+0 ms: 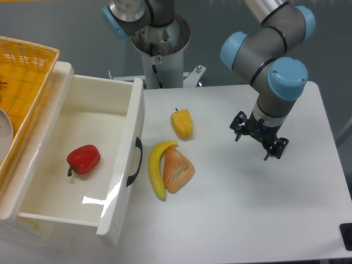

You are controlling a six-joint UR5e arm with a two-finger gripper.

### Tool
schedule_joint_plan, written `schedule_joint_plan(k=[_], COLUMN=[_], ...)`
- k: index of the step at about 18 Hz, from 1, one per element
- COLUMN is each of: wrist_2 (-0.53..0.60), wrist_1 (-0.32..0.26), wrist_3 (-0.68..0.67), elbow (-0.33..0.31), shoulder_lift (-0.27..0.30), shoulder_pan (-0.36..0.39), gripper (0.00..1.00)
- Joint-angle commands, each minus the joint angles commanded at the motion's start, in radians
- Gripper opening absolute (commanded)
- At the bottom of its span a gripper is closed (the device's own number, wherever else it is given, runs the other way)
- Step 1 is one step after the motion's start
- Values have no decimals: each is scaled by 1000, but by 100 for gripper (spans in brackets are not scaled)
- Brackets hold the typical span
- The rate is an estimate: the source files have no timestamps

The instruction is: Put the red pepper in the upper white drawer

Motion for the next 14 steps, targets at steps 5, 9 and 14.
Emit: schedule_joint_plan(k=[5,9,14], wrist_2=[29,28,23], wrist_1=[0,2,3], wrist_3=[67,115,123], elbow=[0,0,0], shoulder_lift=[-15,-15,-15], shoulder_pan=[17,23,28], gripper=[100,100,100])
